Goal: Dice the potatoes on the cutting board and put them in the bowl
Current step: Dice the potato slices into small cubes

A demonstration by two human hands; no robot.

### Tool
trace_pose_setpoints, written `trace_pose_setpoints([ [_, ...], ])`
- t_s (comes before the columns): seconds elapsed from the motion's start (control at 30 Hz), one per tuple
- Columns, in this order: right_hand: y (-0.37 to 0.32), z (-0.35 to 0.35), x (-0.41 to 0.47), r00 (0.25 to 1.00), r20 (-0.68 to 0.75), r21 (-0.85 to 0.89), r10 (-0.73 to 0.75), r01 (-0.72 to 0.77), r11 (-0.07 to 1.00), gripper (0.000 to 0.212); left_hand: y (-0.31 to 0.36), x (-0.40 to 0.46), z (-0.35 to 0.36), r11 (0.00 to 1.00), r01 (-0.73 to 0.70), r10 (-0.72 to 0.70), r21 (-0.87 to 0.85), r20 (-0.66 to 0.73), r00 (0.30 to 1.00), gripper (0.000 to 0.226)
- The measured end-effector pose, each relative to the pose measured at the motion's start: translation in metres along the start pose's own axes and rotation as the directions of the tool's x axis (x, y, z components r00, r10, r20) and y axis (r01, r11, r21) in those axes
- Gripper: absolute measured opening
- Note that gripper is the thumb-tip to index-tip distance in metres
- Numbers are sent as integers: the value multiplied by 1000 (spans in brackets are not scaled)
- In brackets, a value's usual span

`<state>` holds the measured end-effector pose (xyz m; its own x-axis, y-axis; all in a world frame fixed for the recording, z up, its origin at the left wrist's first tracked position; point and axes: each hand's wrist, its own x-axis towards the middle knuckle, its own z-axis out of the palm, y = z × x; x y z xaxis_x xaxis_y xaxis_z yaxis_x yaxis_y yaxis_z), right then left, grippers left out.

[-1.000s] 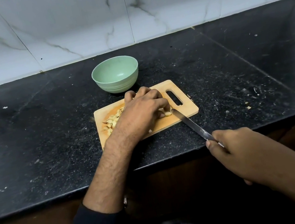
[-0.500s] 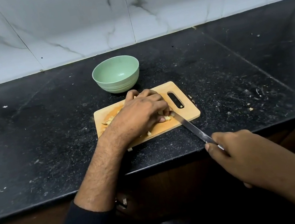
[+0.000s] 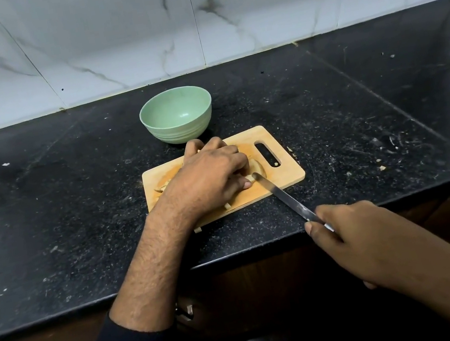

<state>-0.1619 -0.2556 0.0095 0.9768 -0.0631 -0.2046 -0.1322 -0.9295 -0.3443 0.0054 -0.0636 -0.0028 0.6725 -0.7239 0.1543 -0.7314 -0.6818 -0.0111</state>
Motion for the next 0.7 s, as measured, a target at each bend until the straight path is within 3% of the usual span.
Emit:
trace_pose_setpoints([
  [0.27, -14, 10, 7, 997, -71, 39, 30, -27, 999, 33, 9, -7, 3, 995, 98, -98, -8, -10, 995, 26],
  [0.7, -25, 19, 16, 987, -159, -59, 23, -33, 998, 29, 27, -12, 14, 955, 295, -297, -34, -109, 949, 29],
])
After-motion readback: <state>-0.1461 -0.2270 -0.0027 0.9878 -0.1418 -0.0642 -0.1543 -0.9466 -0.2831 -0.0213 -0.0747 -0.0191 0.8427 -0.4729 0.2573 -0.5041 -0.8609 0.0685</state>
